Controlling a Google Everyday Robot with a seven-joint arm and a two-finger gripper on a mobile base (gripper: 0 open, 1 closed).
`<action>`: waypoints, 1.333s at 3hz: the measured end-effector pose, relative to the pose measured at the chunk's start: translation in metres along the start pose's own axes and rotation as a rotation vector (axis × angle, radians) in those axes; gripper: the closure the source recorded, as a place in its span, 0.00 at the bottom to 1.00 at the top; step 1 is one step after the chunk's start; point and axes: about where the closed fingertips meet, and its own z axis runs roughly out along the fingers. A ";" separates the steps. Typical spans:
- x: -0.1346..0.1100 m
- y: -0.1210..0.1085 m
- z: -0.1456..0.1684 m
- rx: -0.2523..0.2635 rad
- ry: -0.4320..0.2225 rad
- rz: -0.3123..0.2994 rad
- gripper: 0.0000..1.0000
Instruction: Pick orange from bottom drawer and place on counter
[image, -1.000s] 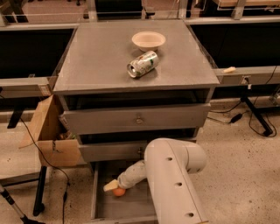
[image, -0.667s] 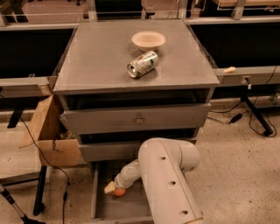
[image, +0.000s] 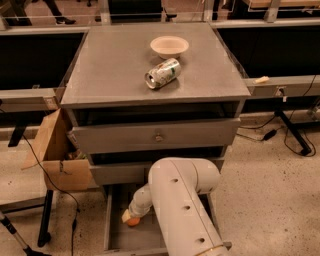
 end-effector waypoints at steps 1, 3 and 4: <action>0.002 -0.003 -0.018 -0.012 -0.015 -0.018 0.96; 0.020 -0.044 -0.111 -0.018 -0.013 -0.126 1.00; 0.026 -0.078 -0.179 0.025 0.021 -0.208 1.00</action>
Offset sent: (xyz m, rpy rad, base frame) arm 0.0010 -0.0935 0.0958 0.0505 -0.0707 0.1233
